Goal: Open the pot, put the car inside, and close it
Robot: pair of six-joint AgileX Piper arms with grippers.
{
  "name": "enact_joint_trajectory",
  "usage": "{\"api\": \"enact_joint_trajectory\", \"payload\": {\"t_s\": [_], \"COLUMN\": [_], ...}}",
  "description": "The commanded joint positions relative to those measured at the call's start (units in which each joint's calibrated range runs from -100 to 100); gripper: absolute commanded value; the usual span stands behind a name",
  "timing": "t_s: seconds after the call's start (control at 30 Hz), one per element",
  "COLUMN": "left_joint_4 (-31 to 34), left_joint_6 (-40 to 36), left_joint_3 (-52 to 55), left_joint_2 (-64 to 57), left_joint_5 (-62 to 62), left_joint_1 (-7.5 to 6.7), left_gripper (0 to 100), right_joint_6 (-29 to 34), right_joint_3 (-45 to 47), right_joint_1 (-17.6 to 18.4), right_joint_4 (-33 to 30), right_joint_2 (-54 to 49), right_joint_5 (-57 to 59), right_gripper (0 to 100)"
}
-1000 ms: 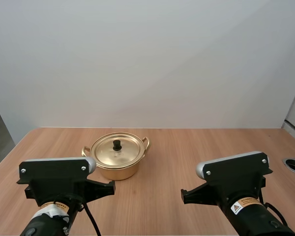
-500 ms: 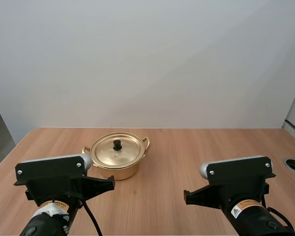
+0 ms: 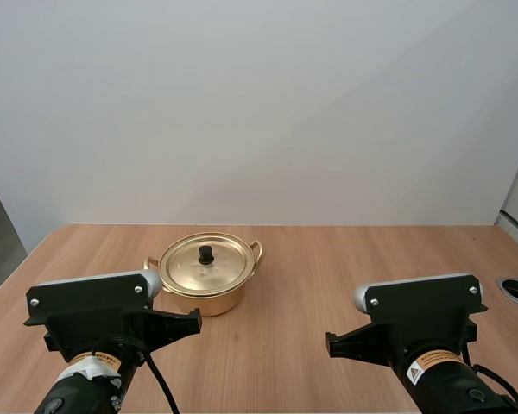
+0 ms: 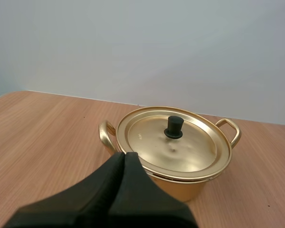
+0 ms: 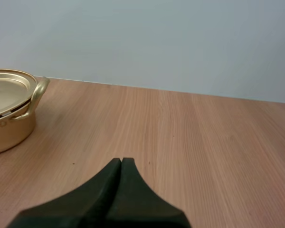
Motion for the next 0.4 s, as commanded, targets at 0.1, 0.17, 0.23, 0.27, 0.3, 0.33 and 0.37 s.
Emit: {"api": "enact_joint_trajectory", "payload": {"t_s": [0.1, 0.17, 0.23, 0.27, 0.3, 0.33, 0.37], "left_joint_4": [-0.09, -0.09, -0.09, -0.09, -0.09, -0.09, -0.09], "left_joint_6": [0.09, 0.09, 0.09, 0.09, 0.09, 0.09, 0.09], "left_joint_3": [0.00, 0.00, 0.00, 0.00, 0.00, 0.00, 0.00], "left_joint_2": [-0.01, -0.01, -0.01, -0.01, -0.01, -0.01, -0.01], "left_joint_5": [-0.09, -0.09, -0.09, -0.09, -0.09, -0.09, -0.09], "left_joint_1": [0.00, 0.00, 0.00, 0.00, 0.00, 0.00, 0.00], "left_gripper": [0, 0, 0, 0, 0, 0, 0], "right_joint_6": [0.07, 0.07, 0.07, 0.07, 0.07, 0.07, 0.07], "right_joint_3": [0.00, 0.00, 0.00, 0.00, 0.00, 0.00, 0.00], "right_joint_1": [-0.03, -0.03, -0.03, -0.03, -0.03, -0.03, -0.03], "right_joint_4": [0.20, 0.19, 0.31, 0.54, 0.65, 0.65, 0.65], "right_joint_2": [0.00, 0.00, 0.00, 0.00, 0.00, 0.00, 0.00], "right_joint_5": [-0.03, -0.03, -0.03, -0.03, -0.03, -0.03, -0.03], "right_gripper": [0, 0, 0, 0, 0, 0, 0]}}
